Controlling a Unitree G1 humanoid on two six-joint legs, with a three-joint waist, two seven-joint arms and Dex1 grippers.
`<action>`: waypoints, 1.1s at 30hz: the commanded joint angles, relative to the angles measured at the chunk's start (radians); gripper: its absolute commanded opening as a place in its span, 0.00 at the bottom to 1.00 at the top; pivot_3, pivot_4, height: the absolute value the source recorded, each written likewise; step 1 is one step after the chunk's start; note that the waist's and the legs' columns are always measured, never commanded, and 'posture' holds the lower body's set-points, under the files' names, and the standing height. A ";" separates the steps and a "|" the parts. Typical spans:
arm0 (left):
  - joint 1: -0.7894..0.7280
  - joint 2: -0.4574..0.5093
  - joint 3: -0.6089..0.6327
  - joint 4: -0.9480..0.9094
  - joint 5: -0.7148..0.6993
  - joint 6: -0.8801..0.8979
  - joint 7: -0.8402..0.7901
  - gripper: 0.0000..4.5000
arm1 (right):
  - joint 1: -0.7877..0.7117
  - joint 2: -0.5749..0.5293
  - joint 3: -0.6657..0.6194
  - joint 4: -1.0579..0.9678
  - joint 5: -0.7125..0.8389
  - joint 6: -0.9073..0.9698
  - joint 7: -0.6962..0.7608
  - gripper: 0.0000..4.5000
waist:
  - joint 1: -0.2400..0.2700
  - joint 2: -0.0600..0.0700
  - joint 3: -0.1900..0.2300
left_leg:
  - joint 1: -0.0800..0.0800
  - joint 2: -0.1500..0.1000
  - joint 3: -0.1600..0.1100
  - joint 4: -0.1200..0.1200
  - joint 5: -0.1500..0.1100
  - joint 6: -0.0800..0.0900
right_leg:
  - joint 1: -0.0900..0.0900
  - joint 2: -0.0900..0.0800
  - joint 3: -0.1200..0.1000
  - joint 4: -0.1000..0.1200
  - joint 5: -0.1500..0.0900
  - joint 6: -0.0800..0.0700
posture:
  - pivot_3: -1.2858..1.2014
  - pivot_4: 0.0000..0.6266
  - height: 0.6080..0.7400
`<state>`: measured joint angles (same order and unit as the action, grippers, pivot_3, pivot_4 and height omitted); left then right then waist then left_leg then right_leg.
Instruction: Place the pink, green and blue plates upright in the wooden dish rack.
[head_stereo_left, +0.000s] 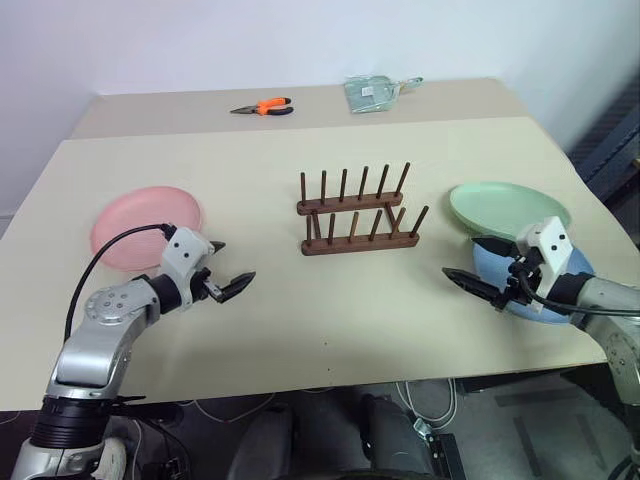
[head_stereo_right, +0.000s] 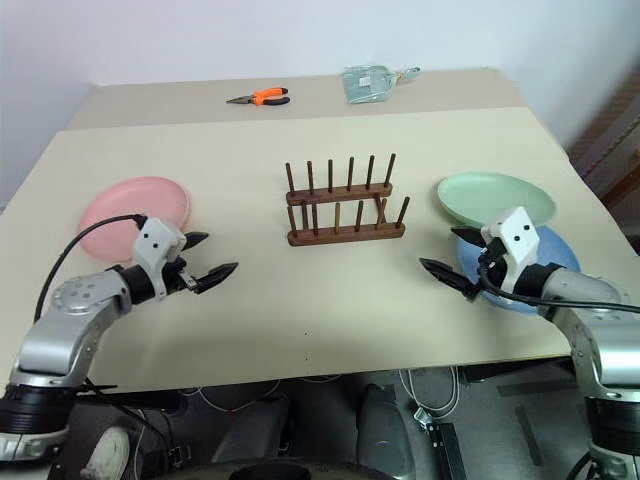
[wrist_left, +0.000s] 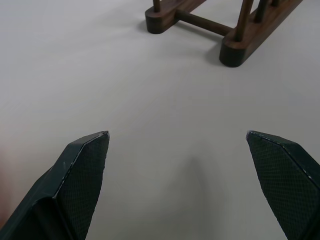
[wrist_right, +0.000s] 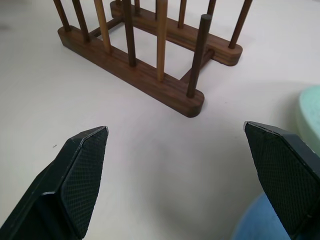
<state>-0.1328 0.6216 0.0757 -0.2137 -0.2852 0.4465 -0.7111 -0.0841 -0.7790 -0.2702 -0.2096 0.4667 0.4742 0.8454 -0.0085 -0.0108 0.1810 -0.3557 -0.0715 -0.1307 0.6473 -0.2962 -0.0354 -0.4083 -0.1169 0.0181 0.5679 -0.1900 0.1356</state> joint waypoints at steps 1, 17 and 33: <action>-0.024 -0.007 -0.007 -0.028 0.006 -0.008 0.015 1.00 | -0.052 0.011 0.007 0.014 -0.017 -0.035 -0.016 0.99 | -0.001 0.000 0.000 | 0.000 0.000 0.000 0.000 0.000 0.000 | 0.000 0.000 0.000 0.000 0.000 0.000 | 0.52 0.24 1.00; -0.318 -0.063 -0.239 0.363 0.085 -0.120 -0.204 1.00 | 0.073 0.040 0.033 -0.211 0.025 0.068 -0.071 0.99 | 0.022 0.000 0.000 | 0.000 -0.001 -0.001 0.002 0.000 0.000 | 0.001 0.000 -0.001 0.000 0.001 0.001 | 0.52 0.24 1.00; -0.637 -0.322 -0.355 0.962 0.238 -0.397 -0.361 0.48 | 0.259 0.096 -0.018 -0.462 0.052 0.148 -0.232 1.00 | 0.022 -0.003 -0.003 | 0.000 -0.001 -0.001 0.002 0.000 0.000 | 0.002 0.000 -0.001 0.000 0.001 0.004 | 0.52 0.24 1.00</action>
<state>-0.7964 0.2986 -0.2579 0.7436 -0.0721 0.0577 -1.0439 0.1778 -0.6840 -0.2559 -0.6221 0.4975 0.6150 0.6262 0.0139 -0.0135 0.1783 -0.3558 -0.0726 -0.1313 0.6493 -0.2963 -0.0350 -0.4066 -0.1171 0.0171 0.5676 -0.1892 0.1401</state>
